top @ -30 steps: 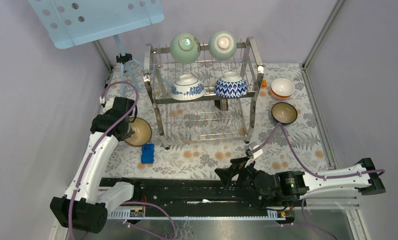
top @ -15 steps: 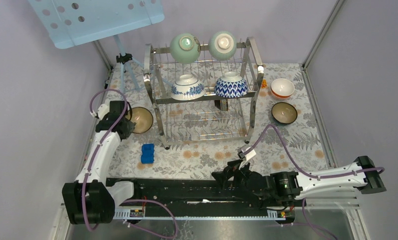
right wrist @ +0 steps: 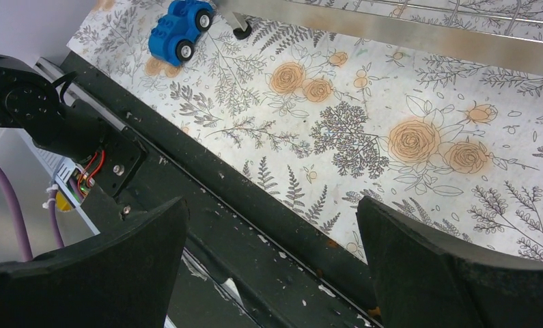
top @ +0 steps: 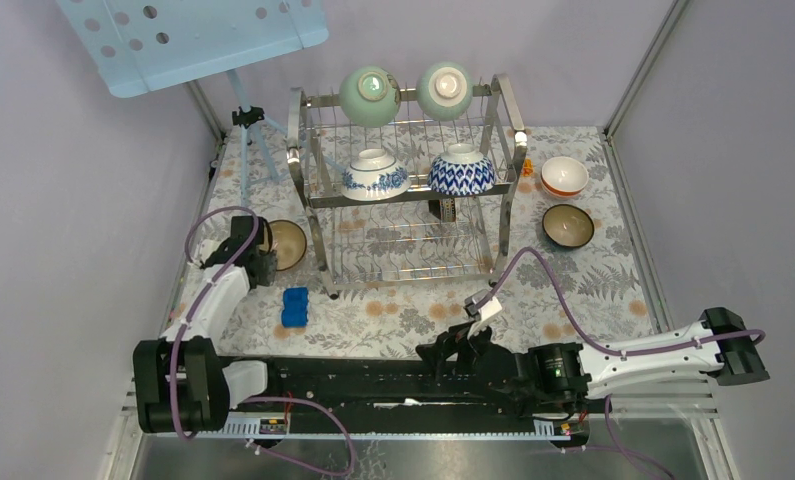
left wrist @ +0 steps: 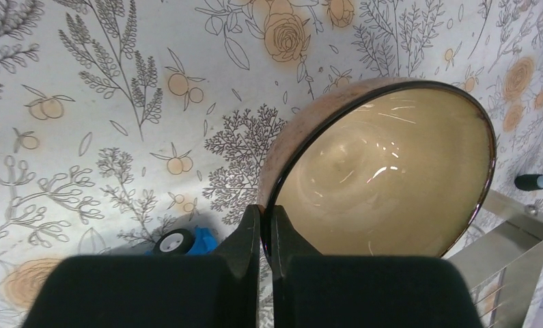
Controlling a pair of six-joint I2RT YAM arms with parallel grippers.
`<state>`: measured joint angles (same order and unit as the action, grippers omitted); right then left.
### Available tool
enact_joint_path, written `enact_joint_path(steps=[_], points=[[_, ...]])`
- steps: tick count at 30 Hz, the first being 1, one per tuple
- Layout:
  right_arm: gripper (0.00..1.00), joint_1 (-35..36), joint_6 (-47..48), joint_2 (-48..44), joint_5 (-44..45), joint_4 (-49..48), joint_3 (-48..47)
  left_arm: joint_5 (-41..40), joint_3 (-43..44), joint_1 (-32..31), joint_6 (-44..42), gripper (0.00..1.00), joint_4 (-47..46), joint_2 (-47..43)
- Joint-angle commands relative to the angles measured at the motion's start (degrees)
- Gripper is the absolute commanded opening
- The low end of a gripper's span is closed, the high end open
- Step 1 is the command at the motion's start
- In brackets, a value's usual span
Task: Unload the bowls from the dish rack
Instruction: Place the bowl at the center of the board.
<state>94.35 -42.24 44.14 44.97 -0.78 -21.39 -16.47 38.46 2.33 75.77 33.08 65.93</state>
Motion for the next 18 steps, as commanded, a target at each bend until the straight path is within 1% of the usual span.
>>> enact_joint_path(steps=[1,5,15,16,17,18], points=[[1.00,-0.04,-2.94,0.80,3.11,-1.49,-3.04,0.52,3.67,0.44,7.66,0.00,-8.23,2.27],[1.00,-0.01,-4.37,1.28,3.91,0.26,-3.48,-0.15,6.07,0.40,7.66,0.00,-5.96,5.64],[1.00,-0.04,-6.48,1.29,5.16,0.42,-3.12,-1.22,9.20,0.57,6.82,0.00,-3.92,9.71],[1.00,-0.01,-6.73,1.31,5.24,2.05,-3.07,-1.21,9.53,0.57,6.40,0.00,-3.84,10.01],[1.00,-0.03,-6.92,1.30,5.34,2.50,-3.13,-1.17,9.68,0.57,5.99,0.03,-3.77,10.20],[1.00,0.01,-7.08,1.23,5.40,2.72,-3.13,-1.04,9.77,0.58,5.60,0.10,-3.80,10.33]])
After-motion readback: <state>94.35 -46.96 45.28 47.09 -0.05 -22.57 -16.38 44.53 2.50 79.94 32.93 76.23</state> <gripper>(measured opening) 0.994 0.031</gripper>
